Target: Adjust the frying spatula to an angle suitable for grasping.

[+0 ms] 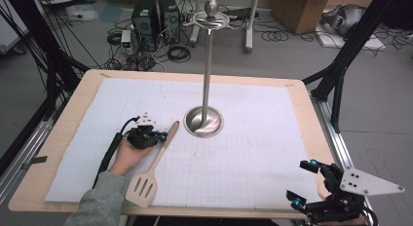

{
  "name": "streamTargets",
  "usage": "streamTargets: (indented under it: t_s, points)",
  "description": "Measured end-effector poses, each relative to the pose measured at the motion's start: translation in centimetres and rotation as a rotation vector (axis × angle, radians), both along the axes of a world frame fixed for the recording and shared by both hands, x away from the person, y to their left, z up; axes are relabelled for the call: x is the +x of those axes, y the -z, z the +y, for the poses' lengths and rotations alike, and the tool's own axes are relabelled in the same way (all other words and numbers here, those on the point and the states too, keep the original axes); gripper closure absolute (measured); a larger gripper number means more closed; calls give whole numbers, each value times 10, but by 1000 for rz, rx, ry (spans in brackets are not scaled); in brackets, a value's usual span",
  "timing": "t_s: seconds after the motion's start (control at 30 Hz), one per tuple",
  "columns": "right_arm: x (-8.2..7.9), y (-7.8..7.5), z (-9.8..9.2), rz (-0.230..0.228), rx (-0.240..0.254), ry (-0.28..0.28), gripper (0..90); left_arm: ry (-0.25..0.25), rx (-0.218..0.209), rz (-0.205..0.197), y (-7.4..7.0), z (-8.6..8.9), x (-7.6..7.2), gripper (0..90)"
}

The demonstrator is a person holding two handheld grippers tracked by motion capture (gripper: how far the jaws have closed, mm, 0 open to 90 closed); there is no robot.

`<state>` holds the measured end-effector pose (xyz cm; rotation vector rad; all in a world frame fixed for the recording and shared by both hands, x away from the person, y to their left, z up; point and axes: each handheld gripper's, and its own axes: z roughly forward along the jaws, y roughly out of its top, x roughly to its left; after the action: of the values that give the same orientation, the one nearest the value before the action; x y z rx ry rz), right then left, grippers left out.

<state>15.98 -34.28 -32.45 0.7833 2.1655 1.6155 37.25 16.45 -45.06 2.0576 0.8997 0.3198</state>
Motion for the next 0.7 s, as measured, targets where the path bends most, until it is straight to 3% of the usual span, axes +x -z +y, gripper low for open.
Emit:
streamTargets:
  t_s: [0.07,0.23,0.47,0.7]
  points:
    - [-1,0,0,6,2,1,69,-6,27,-30,-1,-1,-1,896]
    - [1,0,-1,-3,2,-7,69,-3,17,-30,-7,1,-6,897]
    - [10,0,4,2,1,-29,69,26,7,-67,-24,0,-22,896]
    - [21,0,10,-6,-1,-57,69,45,39,-51,-29,-1,-36,896]
